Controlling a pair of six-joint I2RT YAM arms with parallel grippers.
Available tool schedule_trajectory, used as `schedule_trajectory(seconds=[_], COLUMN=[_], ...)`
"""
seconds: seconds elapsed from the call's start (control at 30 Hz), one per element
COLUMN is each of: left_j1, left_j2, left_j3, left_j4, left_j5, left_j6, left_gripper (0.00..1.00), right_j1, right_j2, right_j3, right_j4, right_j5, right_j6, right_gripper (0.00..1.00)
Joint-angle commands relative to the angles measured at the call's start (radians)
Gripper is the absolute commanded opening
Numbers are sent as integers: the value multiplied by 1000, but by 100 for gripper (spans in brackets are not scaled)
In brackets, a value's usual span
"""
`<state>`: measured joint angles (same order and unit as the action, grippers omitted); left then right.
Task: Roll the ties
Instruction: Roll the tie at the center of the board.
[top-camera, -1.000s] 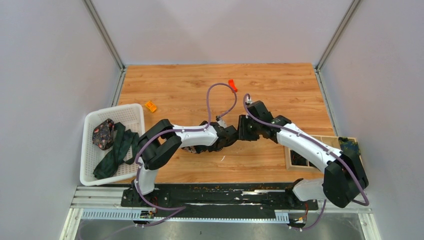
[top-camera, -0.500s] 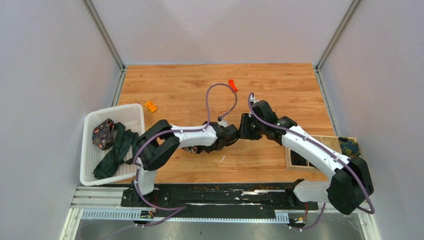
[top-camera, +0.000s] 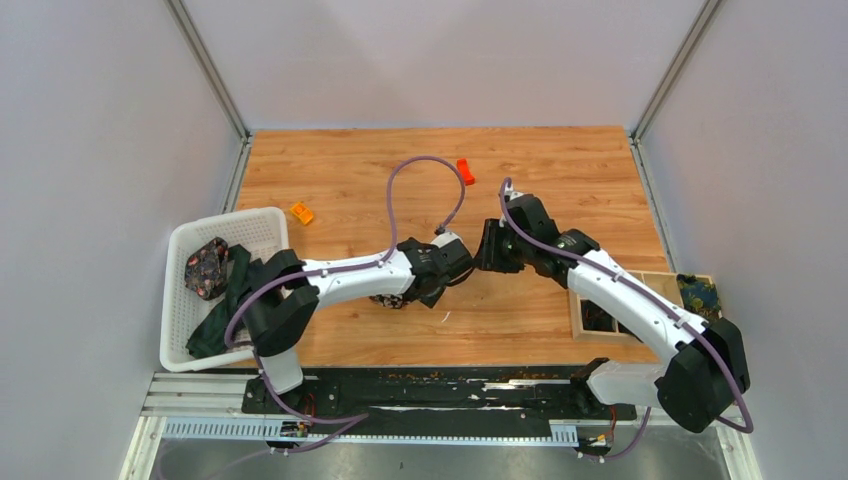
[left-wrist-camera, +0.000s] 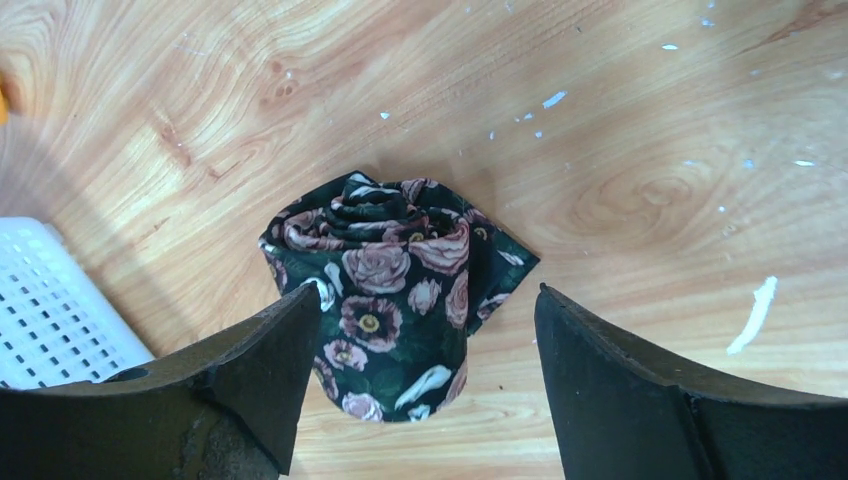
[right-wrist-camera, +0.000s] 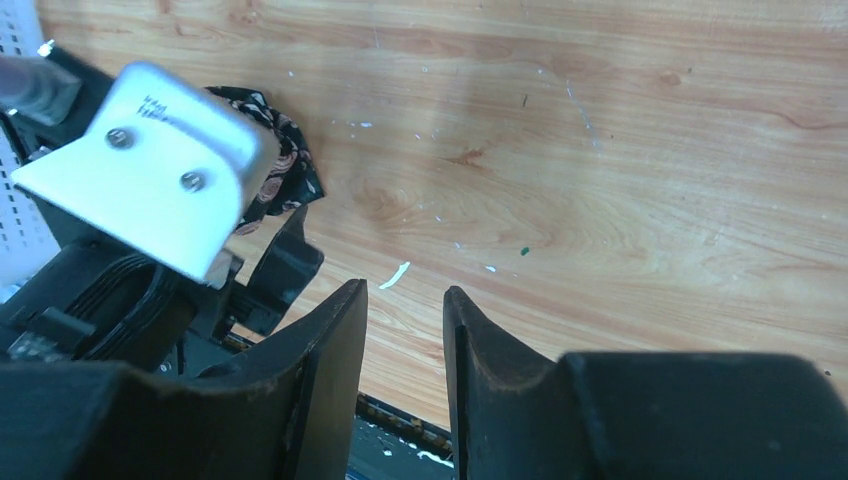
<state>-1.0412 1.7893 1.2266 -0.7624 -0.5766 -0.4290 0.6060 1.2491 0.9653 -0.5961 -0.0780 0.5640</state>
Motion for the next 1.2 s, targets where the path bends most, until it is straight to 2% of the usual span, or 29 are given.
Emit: schedule_trajectory(seconds=[0.0, 0.2, 0.37, 0.53, 0.63, 0.93, 1.17], left_j1=[-6, 22, 89, 142, 177, 281, 302], left_j2=[-134, -353, -579, -760, -828, -827, -738], left_j3=[-23, -103, -277, -459, -558, -730, -756], left_j4=[23, -10, -3, 69, 132, 377, 470], left_j5=[26, 14, 39, 112, 164, 375, 431], left_j6=[-42, -104, -194, -271, -310, -352, -357], left_gripper=[86, 84, 80, 66, 56, 43, 39], right_j1=[-4, -4, -4, -3, 0, 10, 30], right_j2=[-16, 73, 236, 469, 617, 941, 1043], right_j3=[70, 139, 251, 419, 527, 784, 851], right_j4=[-3, 30, 52, 44, 27, -11, 1], right_j5=[12, -61, -181, -366, -434, -551, -628], right_j6=[5, -22, -72, -136, -160, -184, -211], right_gripper=[35, 35, 32, 29, 21, 7, 3])
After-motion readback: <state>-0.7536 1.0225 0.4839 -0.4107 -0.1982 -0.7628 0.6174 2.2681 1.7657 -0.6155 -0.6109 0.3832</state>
